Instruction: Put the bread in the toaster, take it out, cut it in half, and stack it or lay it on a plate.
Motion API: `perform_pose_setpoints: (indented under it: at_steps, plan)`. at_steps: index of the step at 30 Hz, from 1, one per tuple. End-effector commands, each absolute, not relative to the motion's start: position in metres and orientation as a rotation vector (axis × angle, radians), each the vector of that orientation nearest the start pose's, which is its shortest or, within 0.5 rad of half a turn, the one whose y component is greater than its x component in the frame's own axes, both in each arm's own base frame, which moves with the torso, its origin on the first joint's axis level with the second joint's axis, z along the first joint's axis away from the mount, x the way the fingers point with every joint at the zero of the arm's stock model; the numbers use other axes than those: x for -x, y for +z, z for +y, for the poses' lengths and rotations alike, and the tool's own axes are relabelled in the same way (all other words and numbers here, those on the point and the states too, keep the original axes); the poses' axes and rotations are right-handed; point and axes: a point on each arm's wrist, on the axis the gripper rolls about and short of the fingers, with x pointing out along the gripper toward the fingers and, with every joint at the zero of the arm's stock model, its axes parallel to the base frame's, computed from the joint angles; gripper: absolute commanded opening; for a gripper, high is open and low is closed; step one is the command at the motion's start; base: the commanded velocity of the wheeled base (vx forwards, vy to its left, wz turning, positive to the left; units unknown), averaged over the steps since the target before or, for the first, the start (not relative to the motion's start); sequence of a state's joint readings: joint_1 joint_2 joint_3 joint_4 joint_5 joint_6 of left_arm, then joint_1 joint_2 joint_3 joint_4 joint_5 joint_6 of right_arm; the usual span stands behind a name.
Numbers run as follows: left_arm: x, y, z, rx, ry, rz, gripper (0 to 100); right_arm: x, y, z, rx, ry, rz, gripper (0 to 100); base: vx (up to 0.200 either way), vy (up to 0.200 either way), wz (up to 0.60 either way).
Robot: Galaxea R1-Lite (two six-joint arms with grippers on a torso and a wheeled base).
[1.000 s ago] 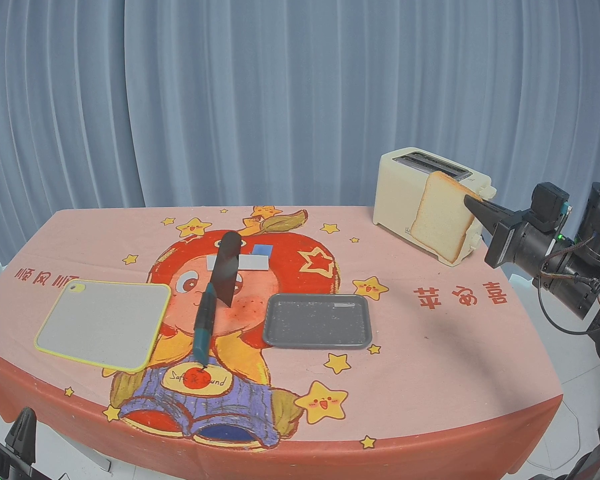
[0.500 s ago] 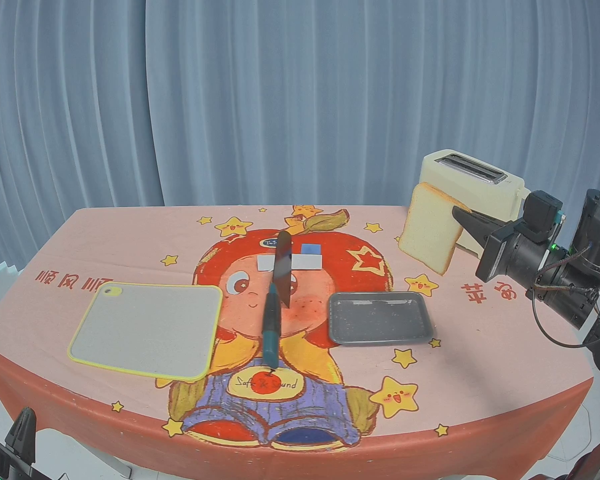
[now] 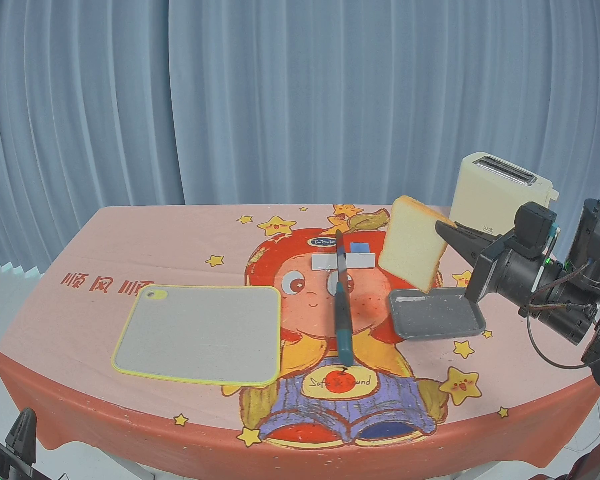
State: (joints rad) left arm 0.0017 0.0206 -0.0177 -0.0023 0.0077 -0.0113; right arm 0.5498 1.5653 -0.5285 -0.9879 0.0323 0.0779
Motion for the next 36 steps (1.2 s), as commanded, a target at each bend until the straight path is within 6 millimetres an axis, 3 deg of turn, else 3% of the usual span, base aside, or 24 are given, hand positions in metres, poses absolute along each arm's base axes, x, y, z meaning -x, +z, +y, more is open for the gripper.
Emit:
perform_pose_setpoints:
  at_steps: [1,8,23,32,36]
  plan:
    - [0.0212,0.0763,0.0001,0.009,0.011,0.018,0,-0.2147,0.1820,0.1350,-0.062,0.590,0.076,0,0.000,0.000,0.00]
    - [0.0212,0.0763,0.0001,0.009,0.009,0.018,0,-0.2121,0.1806,0.1393,-0.060,0.609,0.081,0,0.000,0.000,0.00]
    - [0.0212,0.0763,0.0001,0.012,0.011,0.018,0,-0.2119,0.1806,0.1397,-0.060,0.611,0.081,0,-0.200,0.000,0.00]
    - [0.0212,0.0763,0.0001,0.014,0.011,0.018,0,-0.2121,0.1802,0.1398,-0.059,0.611,0.082,0,0.000,0.000,0.00]
    - [0.0212,0.0763,0.0001,0.014,0.011,0.018,0,-0.2106,0.1798,0.1426,-0.066,0.623,0.087,0,0.000,0.200,0.00]
